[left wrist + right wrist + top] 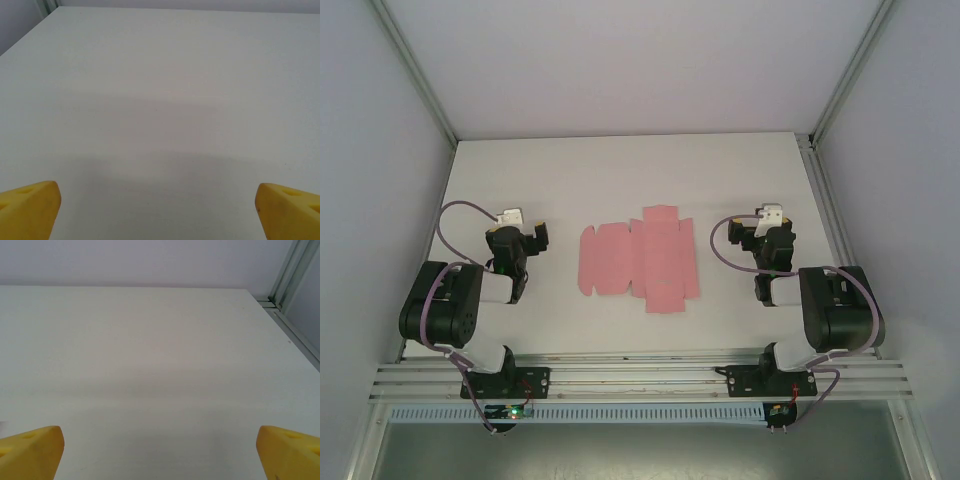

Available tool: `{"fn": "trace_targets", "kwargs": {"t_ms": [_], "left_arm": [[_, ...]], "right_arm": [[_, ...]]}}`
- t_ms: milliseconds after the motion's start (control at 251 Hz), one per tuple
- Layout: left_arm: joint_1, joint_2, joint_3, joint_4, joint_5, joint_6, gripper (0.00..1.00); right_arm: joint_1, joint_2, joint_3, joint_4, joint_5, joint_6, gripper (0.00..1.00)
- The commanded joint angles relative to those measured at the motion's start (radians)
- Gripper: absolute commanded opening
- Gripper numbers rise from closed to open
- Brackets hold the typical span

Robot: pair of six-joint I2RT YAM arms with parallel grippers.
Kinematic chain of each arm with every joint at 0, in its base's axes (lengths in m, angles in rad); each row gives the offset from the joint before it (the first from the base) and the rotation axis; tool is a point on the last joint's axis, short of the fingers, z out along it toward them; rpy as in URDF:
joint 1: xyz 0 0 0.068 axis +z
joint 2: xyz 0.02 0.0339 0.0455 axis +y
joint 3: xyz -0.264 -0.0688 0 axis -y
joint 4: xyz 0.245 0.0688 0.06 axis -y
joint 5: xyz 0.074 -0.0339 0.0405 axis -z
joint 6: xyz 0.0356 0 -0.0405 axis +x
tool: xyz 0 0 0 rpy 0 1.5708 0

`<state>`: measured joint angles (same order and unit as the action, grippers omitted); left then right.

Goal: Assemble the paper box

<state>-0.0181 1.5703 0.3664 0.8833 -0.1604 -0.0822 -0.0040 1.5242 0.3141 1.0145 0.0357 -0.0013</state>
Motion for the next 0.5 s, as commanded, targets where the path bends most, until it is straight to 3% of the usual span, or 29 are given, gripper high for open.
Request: {"fn": "trace_targets", "kwargs": {"t_ms": [0, 495], "left_arm": [[0.009, -0.015, 0.013, 0.014, 0.001, 0.017, 1.0], [0.01, -0.015, 0.028, -0.011, 0.047, 0.028, 1.0]], "right_arm": [[0.007, -0.005, 0.011, 0.029, -0.001, 0.018, 0.98], [0.007, -0.005, 0.012, 0.028, -0.003, 0.02, 0.98]]}}
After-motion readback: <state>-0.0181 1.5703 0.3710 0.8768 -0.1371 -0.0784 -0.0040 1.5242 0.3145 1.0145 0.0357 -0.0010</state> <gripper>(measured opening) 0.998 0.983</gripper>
